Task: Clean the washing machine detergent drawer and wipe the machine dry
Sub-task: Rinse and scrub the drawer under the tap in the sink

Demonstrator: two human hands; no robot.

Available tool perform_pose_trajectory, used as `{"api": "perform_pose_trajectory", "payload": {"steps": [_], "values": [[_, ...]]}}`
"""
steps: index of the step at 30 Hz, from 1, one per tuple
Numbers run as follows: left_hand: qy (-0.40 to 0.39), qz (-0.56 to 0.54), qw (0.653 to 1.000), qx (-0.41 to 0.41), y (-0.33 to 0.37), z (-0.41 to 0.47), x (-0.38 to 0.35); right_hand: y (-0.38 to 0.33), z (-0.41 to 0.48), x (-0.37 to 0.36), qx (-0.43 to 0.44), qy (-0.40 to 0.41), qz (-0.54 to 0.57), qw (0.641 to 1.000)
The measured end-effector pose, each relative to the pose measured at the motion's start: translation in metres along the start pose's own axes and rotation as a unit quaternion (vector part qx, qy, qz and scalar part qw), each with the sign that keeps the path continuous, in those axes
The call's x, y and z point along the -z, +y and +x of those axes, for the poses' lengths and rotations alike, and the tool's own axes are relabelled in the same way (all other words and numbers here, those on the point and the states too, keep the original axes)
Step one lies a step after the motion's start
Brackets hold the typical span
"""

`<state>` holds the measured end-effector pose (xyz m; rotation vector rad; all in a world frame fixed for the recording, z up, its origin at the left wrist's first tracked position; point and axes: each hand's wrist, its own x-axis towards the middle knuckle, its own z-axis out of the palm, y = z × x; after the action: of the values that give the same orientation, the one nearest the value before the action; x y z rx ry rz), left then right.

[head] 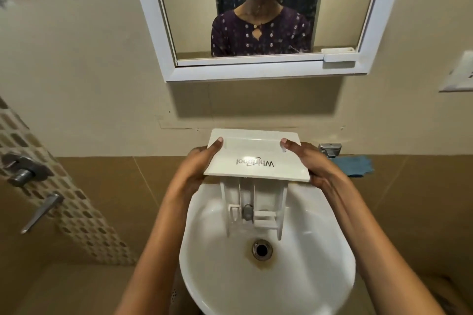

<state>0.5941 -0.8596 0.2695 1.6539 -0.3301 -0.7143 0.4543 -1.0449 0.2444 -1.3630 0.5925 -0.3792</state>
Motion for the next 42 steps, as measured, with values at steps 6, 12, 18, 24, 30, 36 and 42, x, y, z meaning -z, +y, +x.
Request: {"api": "perform_pose_trajectory", "payload": {"steps": [6, 12, 18, 24, 30, 36, 42], "values": [[-0.031, -0.156, 0.986, -0.04, 0.017, -0.001, -0.004, -0.015, 0.0, 0.001, 0.035, -0.011, 0.057, 0.998], [-0.009, -0.153, 0.987, 0.042, -0.018, 0.009, -0.015, 0.026, 0.008, -0.007, -0.058, 0.031, 0.032, 0.997], [0.003, -0.164, 0.986, -0.004, -0.015, 0.014, -0.015, 0.019, 0.016, -0.002, -0.023, 0.01, 0.07, 0.997], [0.019, -0.144, 0.987, 0.064, -0.029, 0.014, -0.022, 0.037, 0.019, -0.007, -0.093, 0.01, 0.089, 0.992], [0.022, -0.153, 0.988, -0.023, -0.015, 0.015, -0.009, 0.024, 0.026, -0.007, -0.034, -0.035, 0.137, 0.989], [0.05, -0.145, 0.986, 0.064, -0.035, 0.019, -0.014, 0.043, 0.027, -0.018, -0.107, -0.004, 0.105, 0.989], [0.046, -0.166, 0.985, 0.022, -0.029, 0.025, -0.002, 0.031, 0.033, -0.02, -0.072, -0.038, 0.12, 0.989]]}}
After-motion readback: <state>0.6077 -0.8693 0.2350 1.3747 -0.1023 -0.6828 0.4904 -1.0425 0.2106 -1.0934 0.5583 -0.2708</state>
